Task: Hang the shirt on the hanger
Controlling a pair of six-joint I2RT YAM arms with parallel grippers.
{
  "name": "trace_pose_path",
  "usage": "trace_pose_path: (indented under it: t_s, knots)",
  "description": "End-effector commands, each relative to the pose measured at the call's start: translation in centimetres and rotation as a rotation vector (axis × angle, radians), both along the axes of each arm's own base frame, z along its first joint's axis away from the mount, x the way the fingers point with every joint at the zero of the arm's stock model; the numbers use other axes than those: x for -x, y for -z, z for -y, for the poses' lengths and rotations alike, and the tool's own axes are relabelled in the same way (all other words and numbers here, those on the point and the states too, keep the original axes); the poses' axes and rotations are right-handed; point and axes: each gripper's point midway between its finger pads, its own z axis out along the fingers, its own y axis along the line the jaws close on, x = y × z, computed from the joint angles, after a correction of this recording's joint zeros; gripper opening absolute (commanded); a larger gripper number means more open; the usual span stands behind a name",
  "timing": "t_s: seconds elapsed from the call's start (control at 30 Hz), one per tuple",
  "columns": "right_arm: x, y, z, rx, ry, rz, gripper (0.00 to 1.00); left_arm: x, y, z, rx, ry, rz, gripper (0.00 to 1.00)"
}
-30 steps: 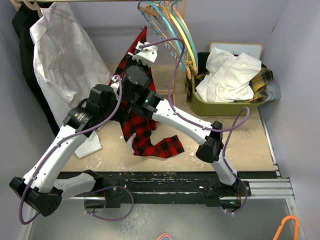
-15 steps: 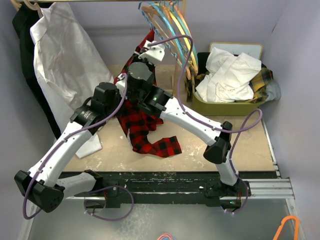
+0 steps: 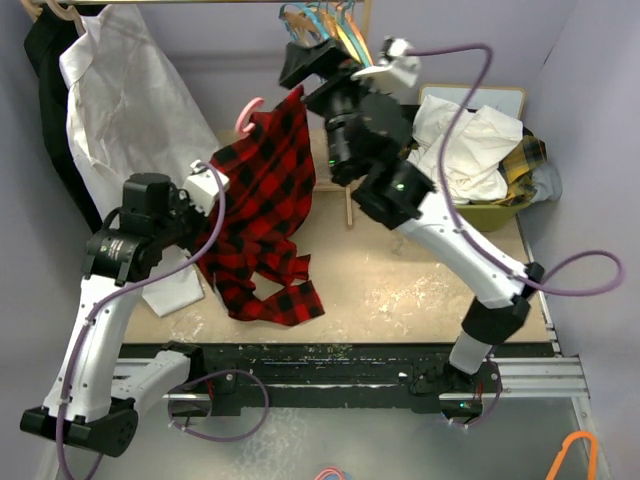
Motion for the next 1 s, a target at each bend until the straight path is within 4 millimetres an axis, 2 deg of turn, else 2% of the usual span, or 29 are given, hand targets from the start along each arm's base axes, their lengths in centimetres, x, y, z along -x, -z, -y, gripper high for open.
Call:
trace_pose_path:
  t_s: [0.0,0.13,0.23,0.37,0.5,0.67,0.77,0.97]
  knots:
    - [3.9,-6.7,3.5,-0.124,-0.126,0.150,1.00,0.7,-5.0,-2.2,0.078,-0.096,0.135,0.00]
    - [5.5,-7.3,5.3,-0.121,-0.143,0.189,1.00,0.5,-8.8,-4.4,0.160,-0.230,0.224,0.00]
    - [5.4,-5.7,5.8,-0.086,-0.129,0.167,1.00,-1.0,-10.4,-5.7,0.202,-0.294,0.244,0.00]
    - [4.6,-2.5,5.8,-0.040,-0.126,0.111,1.00,-3.0,-13.0,-5.5,0.270,-0.252,0.214,0.00]
    - [4.4,-0.2,6.3,-0.032,-0.144,0.076,1.00,-4.5,-16.9,-5.6,0.248,-0.211,0.250,0.00]
    - [4.0,1.5,6.9,-0.038,-0.155,0.051,1.00,-6.9,-17.9,-6.1,0.231,-0.207,0.221,0.00]
    - [3.9,1.8,7.1,-0.037,-0.152,0.049,1.00,-8.4,-18.3,-6.5,0.230,-0.217,0.225,0.00]
    - [3.8,2.0,7.4,-0.025,-0.150,0.051,1.00,-10.0,-19.1,-7.4,0.216,-0.248,0.254,0.00]
